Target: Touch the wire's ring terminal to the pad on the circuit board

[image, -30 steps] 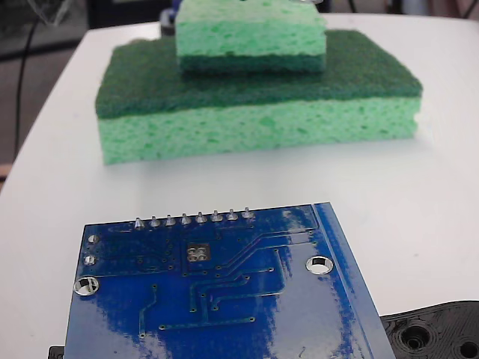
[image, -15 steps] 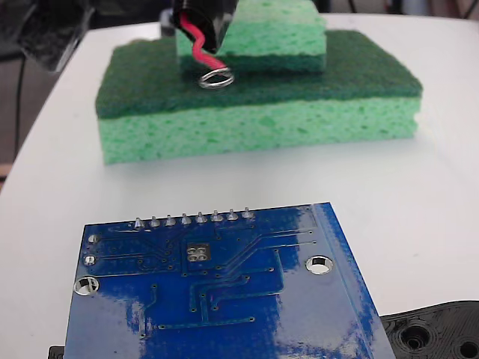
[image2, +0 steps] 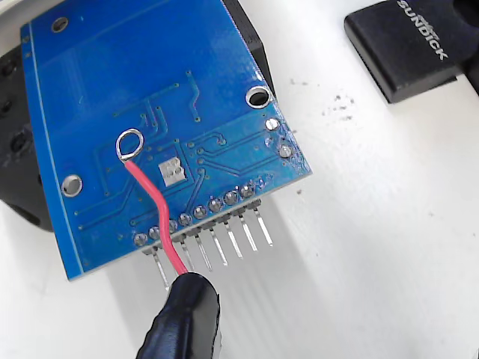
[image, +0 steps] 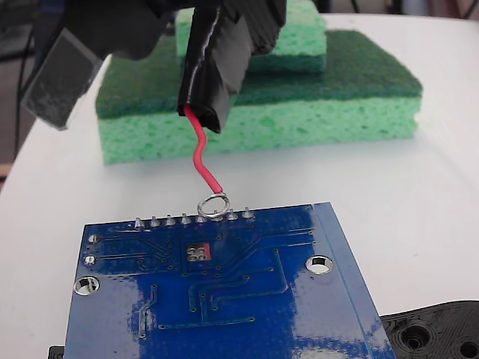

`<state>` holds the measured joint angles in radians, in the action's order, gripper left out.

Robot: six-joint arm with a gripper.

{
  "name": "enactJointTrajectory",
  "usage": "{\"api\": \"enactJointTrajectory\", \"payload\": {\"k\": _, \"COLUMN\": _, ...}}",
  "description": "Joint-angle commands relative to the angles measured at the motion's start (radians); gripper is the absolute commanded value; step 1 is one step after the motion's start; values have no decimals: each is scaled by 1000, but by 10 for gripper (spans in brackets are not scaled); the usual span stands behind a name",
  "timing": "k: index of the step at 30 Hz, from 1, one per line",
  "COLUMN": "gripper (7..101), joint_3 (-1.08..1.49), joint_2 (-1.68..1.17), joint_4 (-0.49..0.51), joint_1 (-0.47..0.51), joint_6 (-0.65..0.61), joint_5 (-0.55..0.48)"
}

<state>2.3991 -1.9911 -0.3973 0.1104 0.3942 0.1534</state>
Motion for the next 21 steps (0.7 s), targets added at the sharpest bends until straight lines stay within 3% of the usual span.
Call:
{"api": "enactJointTrajectory", "payload": {"k": 1, "gripper": 1003, "joint_3": -9, "joint_2": -6, "joint_4": -8, "joint_1": 3, "joint_6": 0, "joint_5": 8}}
{"api": "enactJointTrajectory", "payload": {"k": 21, "gripper": 1003, "joint_3": -14, "joint_2": 21, "joint_4": -9, "joint_1": 14, "joint_6": 0, "joint_5": -8}}
